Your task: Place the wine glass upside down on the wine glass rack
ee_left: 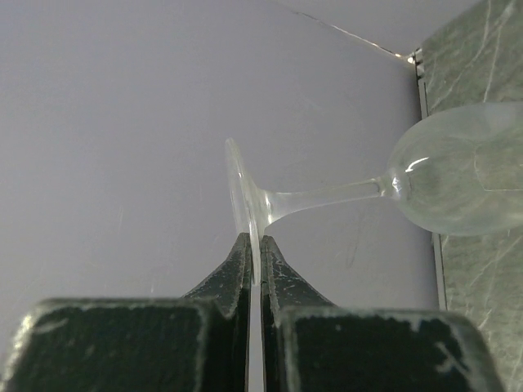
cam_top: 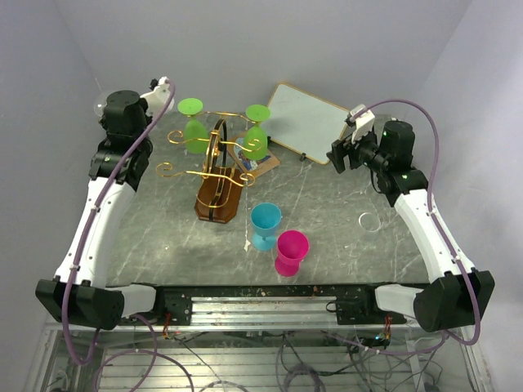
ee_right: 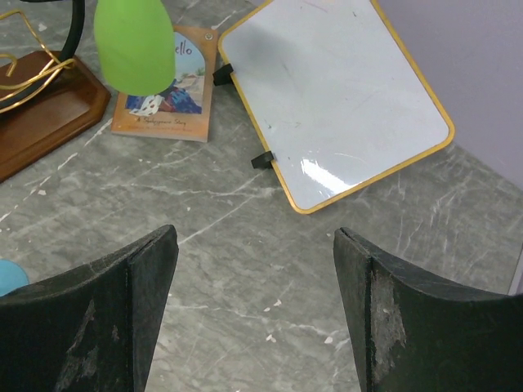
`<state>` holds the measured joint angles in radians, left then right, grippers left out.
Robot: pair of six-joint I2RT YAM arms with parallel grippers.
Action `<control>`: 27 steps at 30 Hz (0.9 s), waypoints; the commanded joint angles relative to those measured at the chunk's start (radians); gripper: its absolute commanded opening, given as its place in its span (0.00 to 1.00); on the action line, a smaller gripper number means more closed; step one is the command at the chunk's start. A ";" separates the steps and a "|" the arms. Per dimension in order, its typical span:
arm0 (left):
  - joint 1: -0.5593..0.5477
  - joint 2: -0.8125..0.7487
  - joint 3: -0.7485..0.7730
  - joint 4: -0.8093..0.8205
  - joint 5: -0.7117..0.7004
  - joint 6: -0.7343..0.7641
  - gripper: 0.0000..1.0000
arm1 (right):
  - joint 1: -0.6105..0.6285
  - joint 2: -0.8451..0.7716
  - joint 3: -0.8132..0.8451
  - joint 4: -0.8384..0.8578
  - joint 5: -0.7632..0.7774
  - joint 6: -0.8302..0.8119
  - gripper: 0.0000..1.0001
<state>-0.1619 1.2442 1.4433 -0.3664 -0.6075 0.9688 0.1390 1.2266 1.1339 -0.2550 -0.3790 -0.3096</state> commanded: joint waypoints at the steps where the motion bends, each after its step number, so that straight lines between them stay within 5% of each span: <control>1: -0.006 0.014 -0.025 0.072 0.059 0.103 0.07 | -0.011 -0.012 -0.013 0.023 -0.026 0.015 0.77; 27: -0.105 0.189 0.060 -0.069 0.317 0.271 0.07 | -0.006 0.031 -0.010 0.007 -0.031 -0.009 0.76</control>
<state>-0.2459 1.4189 1.4471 -0.4694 -0.3336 1.2274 0.1337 1.2491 1.1313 -0.2550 -0.4015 -0.3080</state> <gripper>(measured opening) 0.094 0.765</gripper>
